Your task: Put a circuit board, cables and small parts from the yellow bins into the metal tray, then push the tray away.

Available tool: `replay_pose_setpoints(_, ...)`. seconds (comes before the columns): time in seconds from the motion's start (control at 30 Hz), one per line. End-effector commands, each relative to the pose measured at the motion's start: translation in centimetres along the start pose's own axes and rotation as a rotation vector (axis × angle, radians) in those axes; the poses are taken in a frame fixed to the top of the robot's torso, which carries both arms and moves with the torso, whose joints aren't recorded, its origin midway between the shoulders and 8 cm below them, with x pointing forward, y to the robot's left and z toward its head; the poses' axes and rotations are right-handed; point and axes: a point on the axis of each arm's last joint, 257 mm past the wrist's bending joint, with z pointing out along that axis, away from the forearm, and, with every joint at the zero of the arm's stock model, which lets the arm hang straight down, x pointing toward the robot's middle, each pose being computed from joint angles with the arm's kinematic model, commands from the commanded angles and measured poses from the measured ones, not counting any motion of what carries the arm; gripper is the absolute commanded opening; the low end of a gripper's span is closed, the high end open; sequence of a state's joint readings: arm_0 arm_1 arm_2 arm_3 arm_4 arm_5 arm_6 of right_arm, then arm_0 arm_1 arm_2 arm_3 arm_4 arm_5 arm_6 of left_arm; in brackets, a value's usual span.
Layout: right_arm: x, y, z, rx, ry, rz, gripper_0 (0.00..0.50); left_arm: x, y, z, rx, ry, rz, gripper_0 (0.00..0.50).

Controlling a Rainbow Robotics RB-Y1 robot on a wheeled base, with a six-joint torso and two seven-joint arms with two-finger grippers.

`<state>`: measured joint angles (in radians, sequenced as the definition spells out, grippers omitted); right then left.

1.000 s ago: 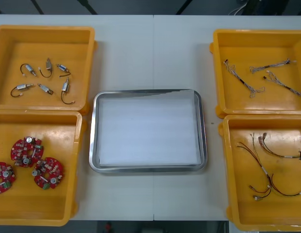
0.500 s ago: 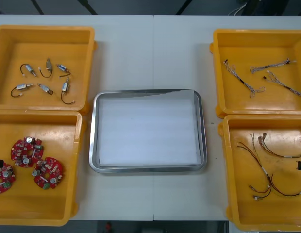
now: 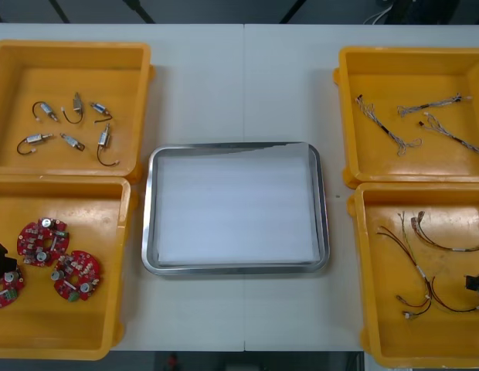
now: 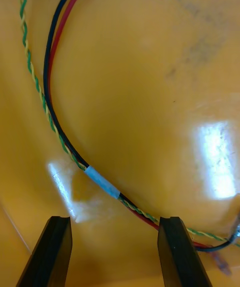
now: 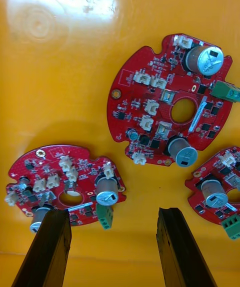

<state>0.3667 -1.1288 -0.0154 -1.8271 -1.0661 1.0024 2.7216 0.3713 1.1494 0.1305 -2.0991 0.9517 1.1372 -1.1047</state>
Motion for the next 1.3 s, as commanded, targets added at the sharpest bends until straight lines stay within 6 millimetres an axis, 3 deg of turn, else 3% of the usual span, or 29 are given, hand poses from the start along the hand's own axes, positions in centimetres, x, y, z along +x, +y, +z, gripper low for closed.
replay_pose_setpoints(0.03,-0.1,-0.9,0.8,0.004,0.010,-0.005,0.500,1.5,-0.3,1.1,-0.004,0.021,0.040,0.500)
replay_pose_setpoints(0.5,-2.9,-2.1,0.2,0.028,-0.041,-0.039,0.500,1.9,-1.1,2.0,0.019,0.026,0.018,0.500)
replay_pose_setpoints(0.87,-2.6,-1.7,0.3,0.021,-0.022,-0.057,0.500,1.6,-0.7,2.3,0.018,0.015,0.008,0.500)
replay_pose_setpoints(1.17,-2.0,-0.9,0.8,0.004,-0.013,-0.047,0.500,1.3,-1.3,3.7,0.045,-0.008,0.003,0.500)
replay_pose_setpoints(1.2,-2.0,-0.9,0.9,0.003,-0.013,-0.048,0.467,1.3,-1.3,3.7,0.045,-0.007,0.005,0.500)
replay_pose_setpoints(1.23,-2.1,-0.8,1.0,0.002,-0.015,-0.047,0.364,1.3,-1.4,3.7,0.048,-0.008,0.003,0.500)
replay_pose_setpoints(1.27,-2.2,-0.7,1.0,0.001,-0.017,-0.048,0.310,1.3,-1.3,3.7,0.046,-0.007,0.004,0.500)
replay_pose_setpoints(1.3,-2.2,-0.5,1.1,-0.002,-0.017,-0.046,0.172,1.3,-1.3,3.7,0.046,-0.008,0.003,0.500)
